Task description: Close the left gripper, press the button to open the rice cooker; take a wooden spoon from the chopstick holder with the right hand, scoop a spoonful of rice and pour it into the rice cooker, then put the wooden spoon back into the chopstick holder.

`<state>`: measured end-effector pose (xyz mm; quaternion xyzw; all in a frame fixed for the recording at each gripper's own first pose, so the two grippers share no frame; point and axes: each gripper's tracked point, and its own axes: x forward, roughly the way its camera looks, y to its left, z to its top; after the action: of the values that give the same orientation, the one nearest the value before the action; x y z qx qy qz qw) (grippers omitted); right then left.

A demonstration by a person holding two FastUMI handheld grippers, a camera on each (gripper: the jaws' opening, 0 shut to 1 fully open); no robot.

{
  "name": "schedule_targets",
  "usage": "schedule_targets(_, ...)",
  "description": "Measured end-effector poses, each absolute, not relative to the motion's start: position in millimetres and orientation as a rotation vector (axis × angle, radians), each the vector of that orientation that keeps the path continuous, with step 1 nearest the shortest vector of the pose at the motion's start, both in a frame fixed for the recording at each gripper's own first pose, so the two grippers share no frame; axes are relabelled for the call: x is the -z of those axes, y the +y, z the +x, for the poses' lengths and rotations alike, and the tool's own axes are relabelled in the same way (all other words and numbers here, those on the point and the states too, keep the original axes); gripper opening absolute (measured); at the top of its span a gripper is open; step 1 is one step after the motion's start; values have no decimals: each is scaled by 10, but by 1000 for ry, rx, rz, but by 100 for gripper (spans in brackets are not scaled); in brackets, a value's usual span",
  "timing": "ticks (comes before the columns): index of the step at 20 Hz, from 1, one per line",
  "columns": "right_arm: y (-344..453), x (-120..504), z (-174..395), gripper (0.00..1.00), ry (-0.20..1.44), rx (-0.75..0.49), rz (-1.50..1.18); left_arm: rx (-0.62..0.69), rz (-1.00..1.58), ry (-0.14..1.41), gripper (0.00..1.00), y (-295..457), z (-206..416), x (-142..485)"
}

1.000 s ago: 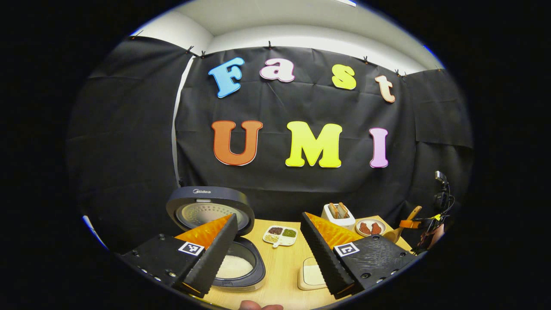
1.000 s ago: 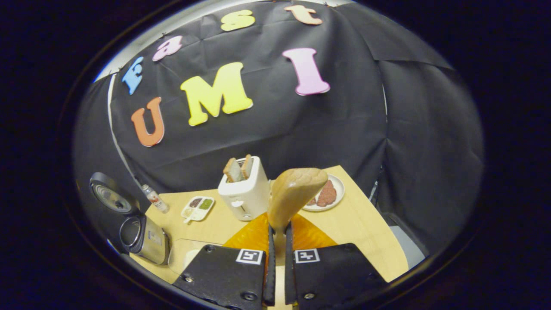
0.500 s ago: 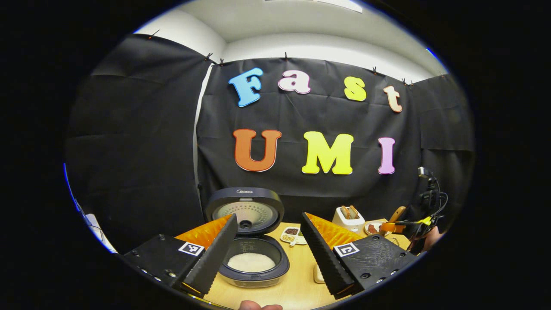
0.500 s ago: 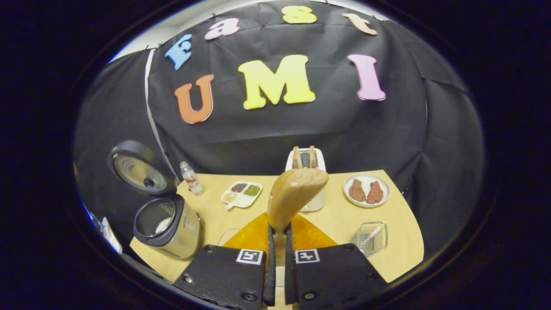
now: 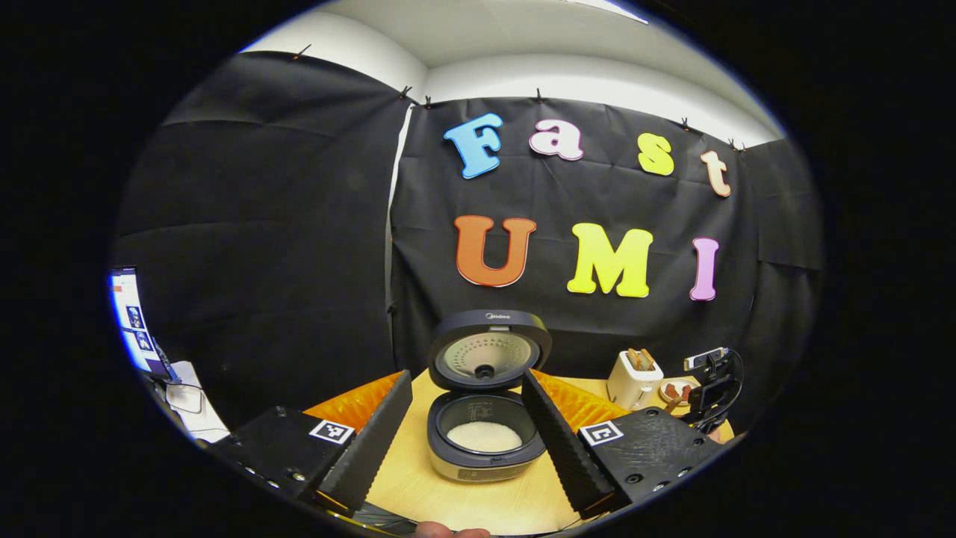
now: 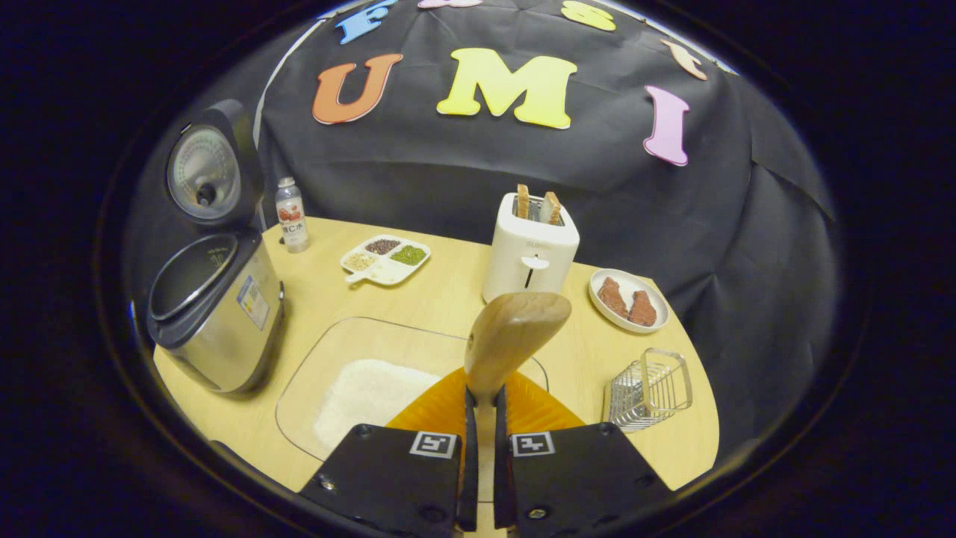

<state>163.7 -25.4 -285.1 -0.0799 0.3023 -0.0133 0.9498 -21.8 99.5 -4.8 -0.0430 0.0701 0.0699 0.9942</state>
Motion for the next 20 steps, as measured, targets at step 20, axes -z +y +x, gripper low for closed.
schedule_targets(20,356,2980,1547,14,794,-116,749,-180,-132,153,95,1147,-536,51)
